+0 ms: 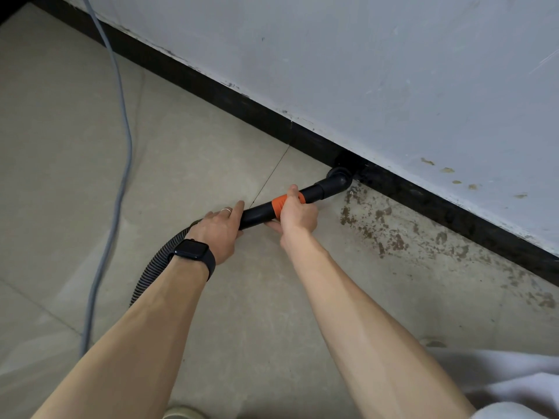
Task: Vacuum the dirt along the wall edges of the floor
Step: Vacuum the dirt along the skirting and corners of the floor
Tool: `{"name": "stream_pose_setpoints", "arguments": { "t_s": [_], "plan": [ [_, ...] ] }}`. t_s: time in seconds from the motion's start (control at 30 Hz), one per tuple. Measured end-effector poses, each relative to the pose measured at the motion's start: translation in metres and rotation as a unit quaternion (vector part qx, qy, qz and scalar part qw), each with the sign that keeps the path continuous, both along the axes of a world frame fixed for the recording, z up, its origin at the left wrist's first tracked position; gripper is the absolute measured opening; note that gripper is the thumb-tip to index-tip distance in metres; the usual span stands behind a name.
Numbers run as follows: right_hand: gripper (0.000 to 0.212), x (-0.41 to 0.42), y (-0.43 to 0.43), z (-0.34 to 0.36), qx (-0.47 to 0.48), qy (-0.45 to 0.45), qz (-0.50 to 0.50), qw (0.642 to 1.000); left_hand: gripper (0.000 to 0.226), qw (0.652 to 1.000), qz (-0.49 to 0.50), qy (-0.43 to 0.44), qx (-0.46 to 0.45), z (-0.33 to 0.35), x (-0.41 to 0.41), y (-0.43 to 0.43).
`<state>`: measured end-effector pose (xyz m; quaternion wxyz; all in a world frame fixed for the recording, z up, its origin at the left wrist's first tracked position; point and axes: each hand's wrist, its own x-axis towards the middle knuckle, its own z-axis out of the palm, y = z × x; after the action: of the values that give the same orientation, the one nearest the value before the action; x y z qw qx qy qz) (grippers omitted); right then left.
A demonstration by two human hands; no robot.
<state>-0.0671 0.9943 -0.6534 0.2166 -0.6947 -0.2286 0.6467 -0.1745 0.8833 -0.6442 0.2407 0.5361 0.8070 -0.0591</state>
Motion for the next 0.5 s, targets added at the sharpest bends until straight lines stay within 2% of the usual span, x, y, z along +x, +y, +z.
{"name": "stream_pose_setpoints", "arguments": {
  "t_s": [0.17, 0.33, 0.5],
  "plan": [
    [0.034, -0.007, -0.005, 0.004, -0.014, 0.055, 0.027, 0.998, 0.036, 1.0, 0.018, 0.003, 0.013, 0.004, -0.008, -0.011],
    [0.038, -0.019, -0.01, 0.011, -0.023, 0.079, 0.07, 0.994, 0.032, 0.999, 0.033, 0.016, 0.008, 0.011, -0.015, -0.026],
    [0.037, -0.021, -0.039, 0.011, -0.02, 0.096, 0.059, 0.993, 0.03, 0.999, 0.013, 0.033, 0.02, 0.024, -0.024, -0.057]
  ]
}}
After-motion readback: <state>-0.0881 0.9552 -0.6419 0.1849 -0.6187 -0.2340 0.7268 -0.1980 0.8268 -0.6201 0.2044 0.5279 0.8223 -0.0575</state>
